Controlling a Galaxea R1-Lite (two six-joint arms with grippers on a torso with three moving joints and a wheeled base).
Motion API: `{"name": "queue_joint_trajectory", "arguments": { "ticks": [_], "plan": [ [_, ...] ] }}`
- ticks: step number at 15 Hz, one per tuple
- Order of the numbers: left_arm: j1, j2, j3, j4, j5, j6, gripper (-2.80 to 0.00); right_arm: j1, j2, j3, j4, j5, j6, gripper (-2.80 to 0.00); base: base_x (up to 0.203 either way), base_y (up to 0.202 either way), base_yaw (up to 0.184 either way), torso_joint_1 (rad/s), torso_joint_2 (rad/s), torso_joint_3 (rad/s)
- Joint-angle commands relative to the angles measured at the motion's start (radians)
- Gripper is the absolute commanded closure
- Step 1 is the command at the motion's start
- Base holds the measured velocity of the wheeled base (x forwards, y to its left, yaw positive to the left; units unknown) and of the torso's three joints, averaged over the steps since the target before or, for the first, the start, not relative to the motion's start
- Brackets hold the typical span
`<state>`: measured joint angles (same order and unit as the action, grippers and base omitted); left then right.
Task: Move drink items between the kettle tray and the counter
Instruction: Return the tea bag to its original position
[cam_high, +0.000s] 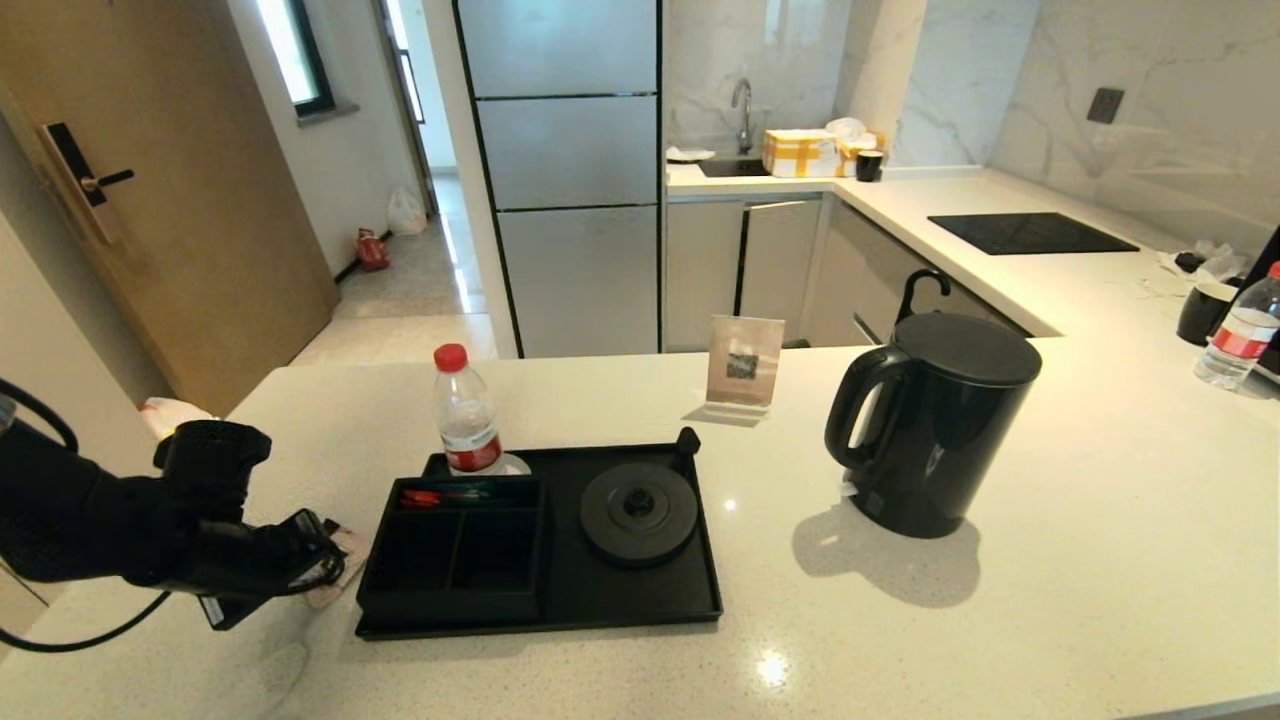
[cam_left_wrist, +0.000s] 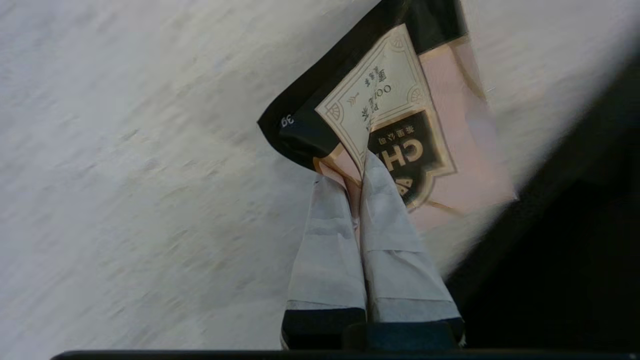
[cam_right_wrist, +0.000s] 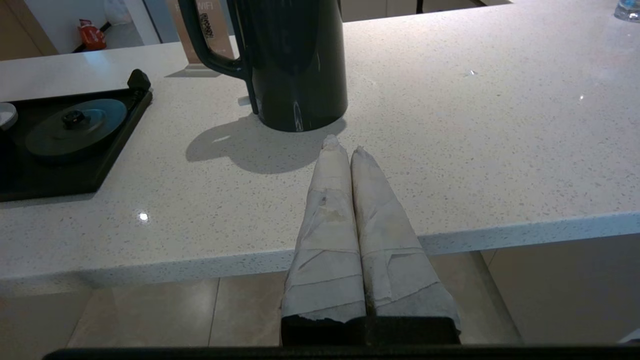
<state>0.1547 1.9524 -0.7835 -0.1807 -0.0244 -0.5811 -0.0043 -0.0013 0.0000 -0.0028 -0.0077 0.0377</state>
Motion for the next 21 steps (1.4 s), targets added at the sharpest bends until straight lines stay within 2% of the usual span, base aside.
{"name": "queue_joint_trajectory", "arguments": {
  "ticks": [1, 3, 6, 11, 14, 16, 18, 19, 21],
  "plan": [
    [0.0, -0.076, 0.083, -0.161, -0.026, -0.002, 0.0, 0.0, 0.001, 0.0, 0.0, 0.0, 0.001, 0.0, 0.0, 0.0, 0.0, 0.0, 0.0, 0.0],
    [-0.001, -0.091, 0.1, -0.187, -0.051, -0.001, 0.0, 0.0, 0.001, 0.0, 0.0, 0.0, 0.001, 0.0, 0.0, 0.0, 0.0, 0.0, 0.0, 0.0],
    [0.001, -0.181, 0.13, -0.193, -0.176, -0.006, 0.0, 0.0, 0.001, 0.001, 0.0, 0.0, 0.001, 0.0, 0.0, 0.0, 0.0, 0.0, 0.0, 0.0],
    [0.0, -0.271, 0.161, -0.189, -0.183, 0.001, 0.0, 0.0, 0.001, 0.0, 0.0, 0.0, 0.001, 0.0, 0.0, 0.0, 0.0, 0.0, 0.0, 0.0],
    [0.001, -0.318, 0.168, -0.162, -0.174, 0.048, 0.0, 0.0, 0.001, 0.001, 0.0, 0.0, 0.001, 0.0, 0.0, 0.0, 0.0, 0.0, 0.0, 0.0],
    [-0.011, -0.417, 0.109, -0.021, -0.171, 0.086, 0.0, 0.0, 0.001, 0.0, 0.0, 0.0, 0.001, 0.0, 0.0, 0.0, 0.0, 0.0, 0.0, 0.0],
    [-0.045, -0.548, -0.034, 0.254, -0.148, 0.125, 0.0, 0.0, 0.001, 0.0, 0.0, 0.0, 0.001, 0.0, 0.0, 0.0, 0.0, 0.0, 0.0, 0.0],
    [-0.075, -0.582, -0.111, 0.385, -0.114, 0.152, 0.0, 0.0, 0.001, 0.0, 0.0, 0.0, 0.001, 0.0, 0.0, 0.0, 0.0, 0.0, 0.0, 0.0],
    [-0.191, -0.616, -0.244, 0.604, 0.032, 0.207, 0.0, 0.0, 0.001, 0.0, 0.0, 0.0, 0.001, 0.0, 0.0, 0.0, 0.0, 0.0, 0.0, 0.0]
  ]
}}
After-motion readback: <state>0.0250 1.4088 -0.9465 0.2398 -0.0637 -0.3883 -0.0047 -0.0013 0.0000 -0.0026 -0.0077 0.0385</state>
